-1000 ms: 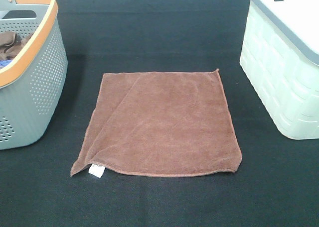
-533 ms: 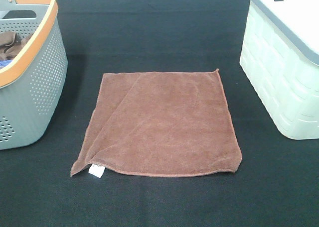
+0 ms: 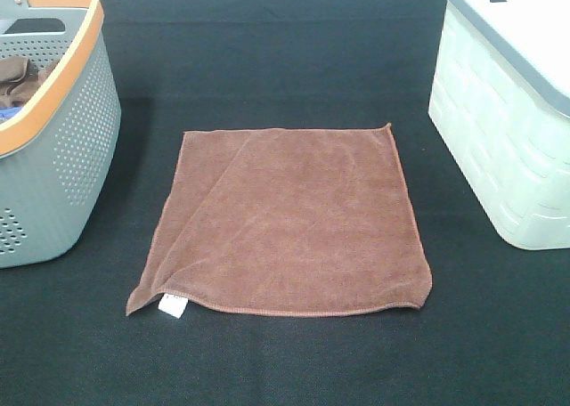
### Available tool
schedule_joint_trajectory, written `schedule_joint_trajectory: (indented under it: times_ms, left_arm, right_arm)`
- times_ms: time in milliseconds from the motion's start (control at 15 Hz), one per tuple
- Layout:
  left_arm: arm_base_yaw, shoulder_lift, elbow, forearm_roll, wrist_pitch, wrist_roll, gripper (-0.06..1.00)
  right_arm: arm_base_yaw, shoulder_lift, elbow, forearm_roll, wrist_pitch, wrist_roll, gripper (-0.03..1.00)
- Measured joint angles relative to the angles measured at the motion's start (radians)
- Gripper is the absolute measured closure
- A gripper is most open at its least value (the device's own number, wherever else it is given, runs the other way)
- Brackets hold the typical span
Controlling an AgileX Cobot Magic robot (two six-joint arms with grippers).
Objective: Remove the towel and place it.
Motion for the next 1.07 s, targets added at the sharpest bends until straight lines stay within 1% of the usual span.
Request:
schedule_joint_trajectory:
  times_ms: [667, 1067]
  left_arm:
    - [0.000, 0.000, 0.000, 0.000, 0.000, 0.000, 0.22]
    - [0.000, 0.000, 0.000, 0.000, 0.000, 0.000, 0.22]
  right_arm:
    - [0.000, 0.000, 0.000, 0.000, 0.000, 0.000, 0.14]
    - [0.016, 0.000, 0.000, 0.012, 0.000, 0.000, 0.14]
